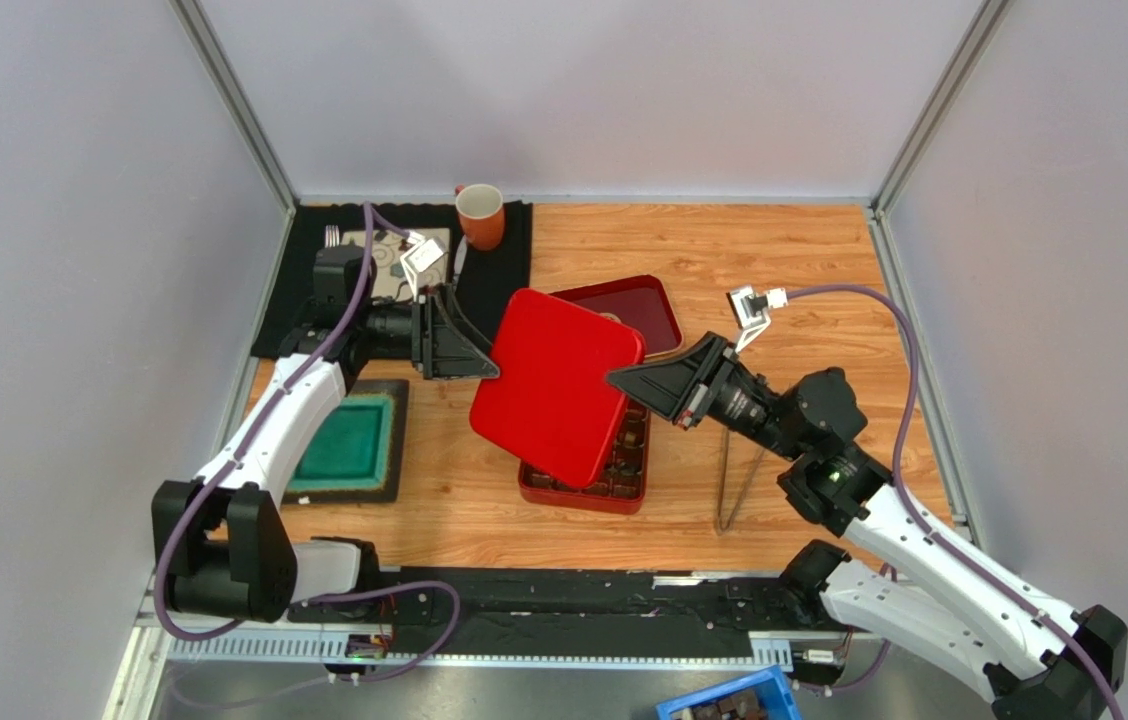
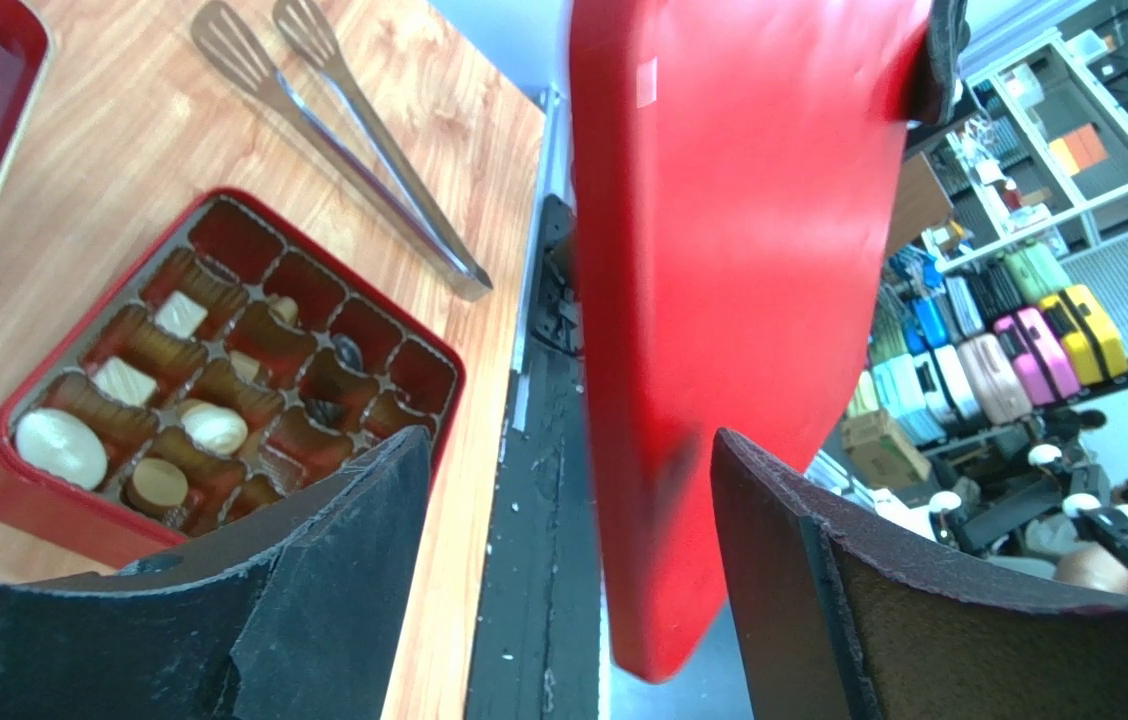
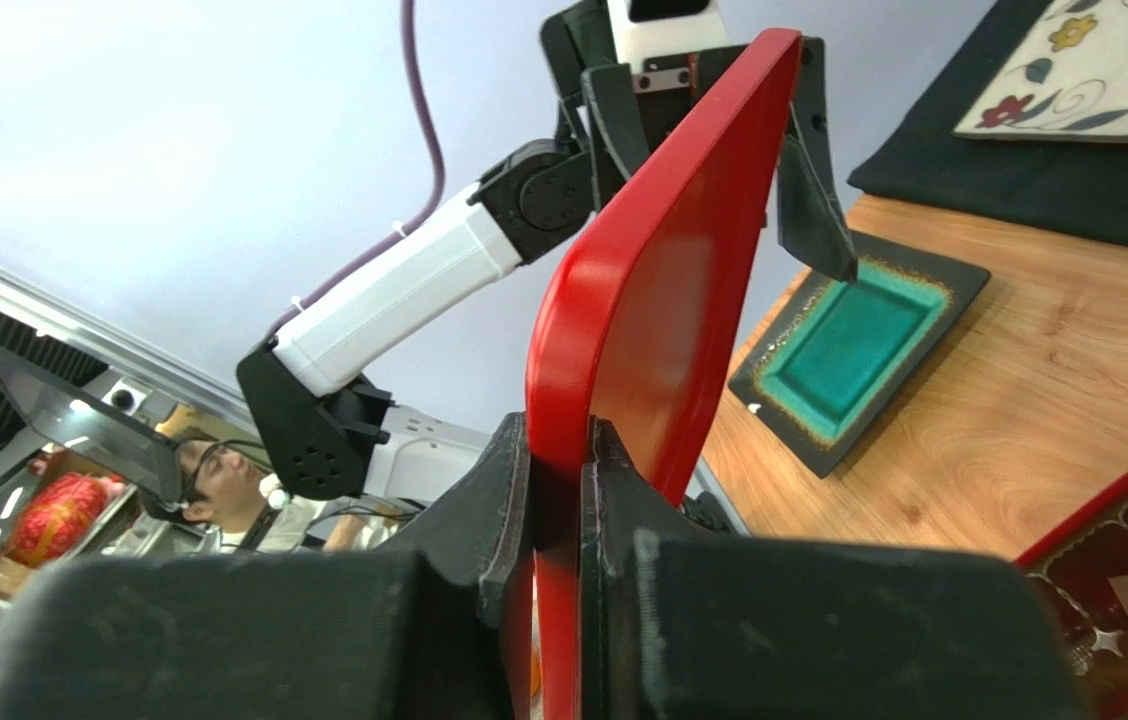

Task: Pack the chocolate
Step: Close the box lid on the packing box.

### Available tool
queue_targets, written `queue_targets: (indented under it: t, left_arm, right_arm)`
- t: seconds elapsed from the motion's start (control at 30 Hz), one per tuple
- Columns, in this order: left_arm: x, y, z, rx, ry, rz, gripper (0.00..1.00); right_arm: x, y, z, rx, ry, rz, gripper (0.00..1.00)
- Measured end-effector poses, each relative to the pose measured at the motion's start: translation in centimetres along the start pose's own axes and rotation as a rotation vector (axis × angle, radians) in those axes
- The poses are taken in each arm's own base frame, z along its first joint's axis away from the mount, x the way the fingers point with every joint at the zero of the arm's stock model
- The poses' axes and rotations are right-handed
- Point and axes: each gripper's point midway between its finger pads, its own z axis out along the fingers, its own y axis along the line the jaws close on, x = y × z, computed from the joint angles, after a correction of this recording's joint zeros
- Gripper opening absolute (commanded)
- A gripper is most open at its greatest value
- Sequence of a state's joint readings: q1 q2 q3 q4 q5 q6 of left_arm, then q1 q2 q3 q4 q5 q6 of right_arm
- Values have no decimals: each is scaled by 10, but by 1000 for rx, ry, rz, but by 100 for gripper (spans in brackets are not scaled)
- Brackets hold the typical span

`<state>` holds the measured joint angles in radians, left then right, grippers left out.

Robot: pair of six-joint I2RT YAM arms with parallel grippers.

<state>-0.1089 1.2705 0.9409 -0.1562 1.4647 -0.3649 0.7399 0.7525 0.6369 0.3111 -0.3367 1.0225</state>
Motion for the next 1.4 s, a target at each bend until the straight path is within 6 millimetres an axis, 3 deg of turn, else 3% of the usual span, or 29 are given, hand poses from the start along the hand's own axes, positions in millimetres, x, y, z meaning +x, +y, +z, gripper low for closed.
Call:
queue_targets:
  t: [0.1,0.23,0.4,0.6,0.8,0.97,1.4]
  left_arm:
    - [4,0,3,9,13,-12,64]
    - [8,-2,8,19,27,-15,38]
    - [12,0,7,6,28,-43,36]
    - [28,10,9,-32,48,-83,37]
    - [70,21,22,-94,160,-151,36]
    - [106,30,30,-141,255,-217,36]
    - [128,78,28,-280,339,-340,32]
  right_arm:
    - [0,-2,-1,-10,-7,12,5]
    - [6,-21,-1,30,5,35,6]
    - [4,-42,-7,72,4,71,13]
    - [5,-76,-13,216,16,134,15]
    - [6,-103,-18,386,42,180,13]
    - [19,-131,-27,502,85,222,12]
    - [35,-181,-22,624,166,257,14]
